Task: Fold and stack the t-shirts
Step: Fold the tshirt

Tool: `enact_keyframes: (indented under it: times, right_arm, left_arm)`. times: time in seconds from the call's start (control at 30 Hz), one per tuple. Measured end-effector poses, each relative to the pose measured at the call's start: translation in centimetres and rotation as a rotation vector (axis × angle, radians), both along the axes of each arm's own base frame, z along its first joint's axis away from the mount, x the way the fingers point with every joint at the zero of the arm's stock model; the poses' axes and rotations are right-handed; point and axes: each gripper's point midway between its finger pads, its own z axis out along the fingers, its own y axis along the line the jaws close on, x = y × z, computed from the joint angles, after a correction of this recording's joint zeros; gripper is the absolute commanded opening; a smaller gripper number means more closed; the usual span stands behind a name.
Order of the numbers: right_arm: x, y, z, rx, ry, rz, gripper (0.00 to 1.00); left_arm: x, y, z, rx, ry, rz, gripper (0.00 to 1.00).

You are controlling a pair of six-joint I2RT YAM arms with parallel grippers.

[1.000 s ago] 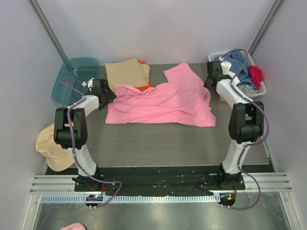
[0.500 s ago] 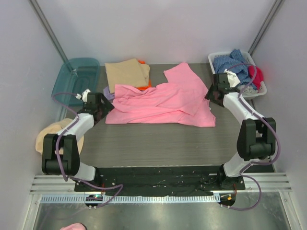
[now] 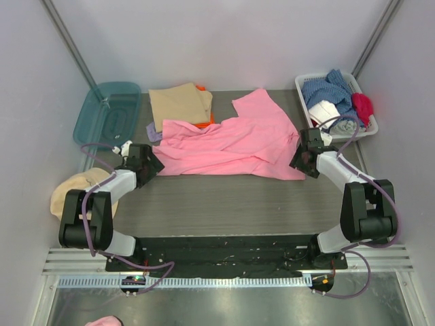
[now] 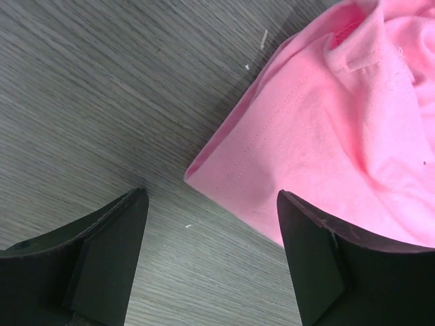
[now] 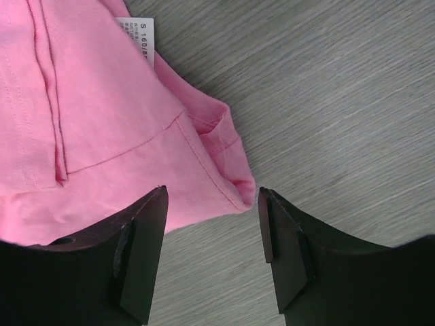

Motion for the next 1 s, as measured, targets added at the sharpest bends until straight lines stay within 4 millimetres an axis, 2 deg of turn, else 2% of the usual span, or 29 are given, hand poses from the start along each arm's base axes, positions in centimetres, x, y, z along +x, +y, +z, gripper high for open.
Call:
enact_keyframes:
  times: [0.07, 0.27, 0.63, 0.7, 0.73, 0.8, 0.83, 0.9, 1.0]
  right_arm:
    - [-0.1, 0.0, -0.1, 0.0, 0.004, -0.002, 0.63]
    - [0.1, 0.0, -0.1, 0.002, -0.006, -0.002, 0.55]
    - [-0.5, 0.2, -2.0, 0.01, 0.032, 0.001, 0.53]
    - [-0.7, 0.2, -2.3, 0.009, 0.041, 0.0, 0.45]
    - [-0.7, 0.2, -2.5, 0.01, 0.045, 0.0, 0.26]
    - [-0.7, 0.2, -2.8, 0.008, 0.051, 0.002, 0.18]
    - [-0.8, 0.2, -2.9, 0.012, 0.053, 0.001, 0.07]
    - [-0.8, 0.3, -3.1, 0.014, 0.055, 0.001, 0.01]
    - [-0.9, 0.3, -3.2, 0.019, 0.054, -0.005, 0.01]
  left_arm:
    - [0.1, 0.0, 0.0, 0.0, -0.003, 0.0, 0.81]
    - [0.1, 0.1, 0.1, 0.005, -0.005, 0.004, 0.8]
    - [0.1, 0.3, 0.1, 0.013, -0.006, 0.008, 0.79]
    - [0.1, 0.3, 0.1, 0.014, -0.006, 0.008, 0.79]
    - [0.1, 0.3, 0.1, 0.014, -0.006, 0.008, 0.78]
    - [0.1, 0.3, 0.1, 0.014, -0.006, 0.008, 0.75]
    - [0.1, 0.3, 0.1, 0.014, -0.006, 0.007, 0.73]
    - [0.1, 0.3, 0.1, 0.014, -0.006, 0.008, 0.69]
    - [0.1, 0.3, 0.1, 0.017, -0.006, 0.009, 0.63]
